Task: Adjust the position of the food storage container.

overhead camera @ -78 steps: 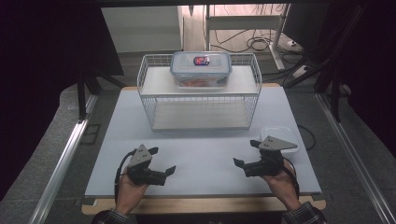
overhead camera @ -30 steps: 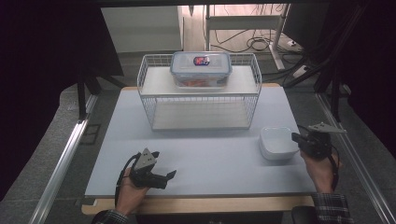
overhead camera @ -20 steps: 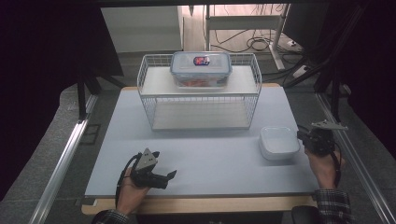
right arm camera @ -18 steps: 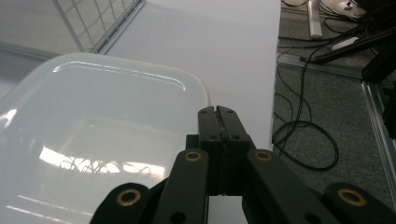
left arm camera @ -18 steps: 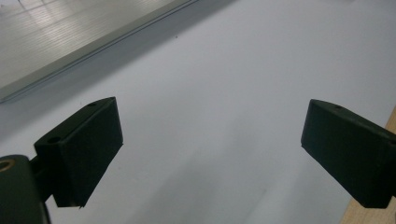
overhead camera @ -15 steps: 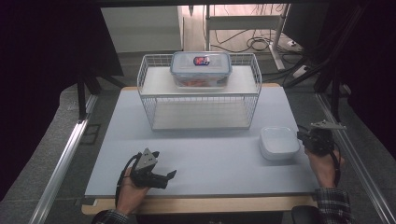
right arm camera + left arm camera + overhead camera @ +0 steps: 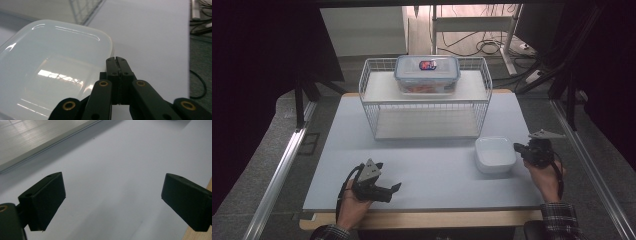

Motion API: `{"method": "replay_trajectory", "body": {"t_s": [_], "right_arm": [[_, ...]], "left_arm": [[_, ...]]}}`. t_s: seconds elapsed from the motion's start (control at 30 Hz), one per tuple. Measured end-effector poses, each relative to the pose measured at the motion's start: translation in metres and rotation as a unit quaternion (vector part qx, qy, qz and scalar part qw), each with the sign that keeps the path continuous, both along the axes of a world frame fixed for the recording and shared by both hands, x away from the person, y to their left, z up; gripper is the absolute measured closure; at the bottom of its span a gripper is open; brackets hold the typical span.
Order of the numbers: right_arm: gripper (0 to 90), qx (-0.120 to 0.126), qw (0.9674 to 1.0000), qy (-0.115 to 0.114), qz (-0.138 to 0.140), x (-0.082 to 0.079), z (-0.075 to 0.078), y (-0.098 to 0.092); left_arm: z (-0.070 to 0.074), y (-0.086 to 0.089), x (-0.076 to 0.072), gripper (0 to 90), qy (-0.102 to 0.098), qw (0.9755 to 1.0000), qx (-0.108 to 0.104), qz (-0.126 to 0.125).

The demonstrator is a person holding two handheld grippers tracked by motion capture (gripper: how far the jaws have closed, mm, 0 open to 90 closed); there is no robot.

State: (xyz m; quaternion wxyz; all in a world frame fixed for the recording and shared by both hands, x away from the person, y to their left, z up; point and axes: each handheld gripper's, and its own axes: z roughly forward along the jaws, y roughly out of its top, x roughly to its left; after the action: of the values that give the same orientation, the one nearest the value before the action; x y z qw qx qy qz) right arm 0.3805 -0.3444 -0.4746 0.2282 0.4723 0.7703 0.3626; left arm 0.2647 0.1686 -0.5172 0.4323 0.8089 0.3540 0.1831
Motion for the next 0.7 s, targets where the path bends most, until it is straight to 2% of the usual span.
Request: {"method": "replay_trajectory", "body": {"t_s": [0.33, 0.53, 0.7], "right_arm": [[89.3, 0.023, 0.998, 0.012, 0.058, -0.007, -0.005, 0.041], [89.2, 0.048, 0.9948, 0.025, 0.086, -0.009, -0.008, 0.063], [88.9, 0.055, 0.9916, 0.03, 0.113, -0.012, -0.011, 0.083]], "left_arm": [[-0.001, 0.0, 0.001, 4.8, 0.003, 1.0, -0.004, -0.003], [-0.002, -0.001, 0.001, 4.6, 0.007, 1.0, -0.001, -0.005], [-0.002, -0.002, 0.002, 4.5, 0.009, 0.9999, 0.001, -0.007]]}}
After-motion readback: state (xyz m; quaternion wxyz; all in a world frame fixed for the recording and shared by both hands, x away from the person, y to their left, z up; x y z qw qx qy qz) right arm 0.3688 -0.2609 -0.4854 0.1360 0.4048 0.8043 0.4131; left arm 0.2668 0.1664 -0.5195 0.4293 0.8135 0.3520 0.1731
